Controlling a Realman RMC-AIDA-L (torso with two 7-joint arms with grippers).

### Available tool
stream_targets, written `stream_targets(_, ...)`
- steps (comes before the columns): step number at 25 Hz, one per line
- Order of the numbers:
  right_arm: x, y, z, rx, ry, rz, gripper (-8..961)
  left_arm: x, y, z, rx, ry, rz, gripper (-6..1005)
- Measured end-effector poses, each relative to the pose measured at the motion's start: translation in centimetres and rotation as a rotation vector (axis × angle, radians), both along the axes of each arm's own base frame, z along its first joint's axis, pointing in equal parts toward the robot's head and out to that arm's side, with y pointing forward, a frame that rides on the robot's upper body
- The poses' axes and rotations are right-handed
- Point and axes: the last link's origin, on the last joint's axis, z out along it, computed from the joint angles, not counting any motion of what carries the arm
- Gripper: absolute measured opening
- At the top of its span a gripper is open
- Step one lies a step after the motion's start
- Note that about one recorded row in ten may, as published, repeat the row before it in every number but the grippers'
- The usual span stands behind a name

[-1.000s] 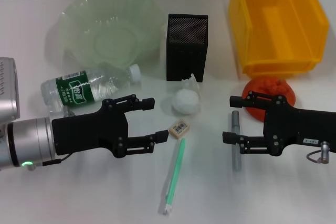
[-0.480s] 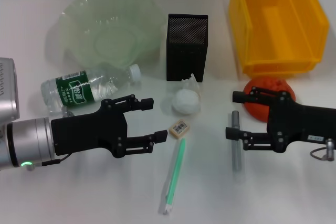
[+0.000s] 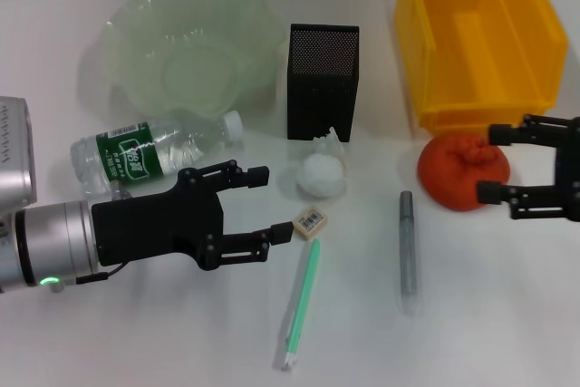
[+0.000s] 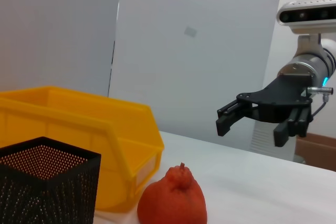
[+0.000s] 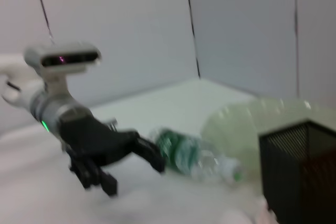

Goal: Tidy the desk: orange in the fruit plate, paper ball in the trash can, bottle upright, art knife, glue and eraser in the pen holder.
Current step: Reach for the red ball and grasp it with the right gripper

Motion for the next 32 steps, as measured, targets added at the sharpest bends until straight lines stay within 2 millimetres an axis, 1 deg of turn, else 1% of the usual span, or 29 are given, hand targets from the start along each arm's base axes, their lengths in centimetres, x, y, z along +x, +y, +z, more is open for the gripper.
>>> stream_targets(5, 0.6, 0.5, 1.6, 0.007, -0.112, -0.054, 829, 0.1, 0.0, 0.0, 0.001, -0.002, 0.000, 769)
stream_targets(11, 1.5, 0.8, 2.7, 0.076, -0.142, -0.093, 829, 0.0, 0.1, -0.1, -0.001, -0.007, 0.015, 764)
stream_targets(18, 1.4, 1.2, 2.8, 0.081, -0.142, -0.112, 828, 0.0, 0.0, 0.0, 0.000, -0.008, 0.016, 757)
stream_targets(24, 0.6, 3.2, 3.6, 0.026, -0.186, -0.204, 828, -0.1, -0.1, 0.0, 0.000, -0.006, 0.017, 751)
stream_targets(28, 0.6, 4.3, 3.6, 0.020, -0.232, -0.249, 829, -0.1, -0.2, -0.2, -0.001, 0.001, 0.012, 748)
stream_targets(32, 0.2, 4.9, 3.3, 0.009, -0.265, -0.249, 829, -0.1, -0.2, -0.2, -0.005, -0.003, 0.009, 744)
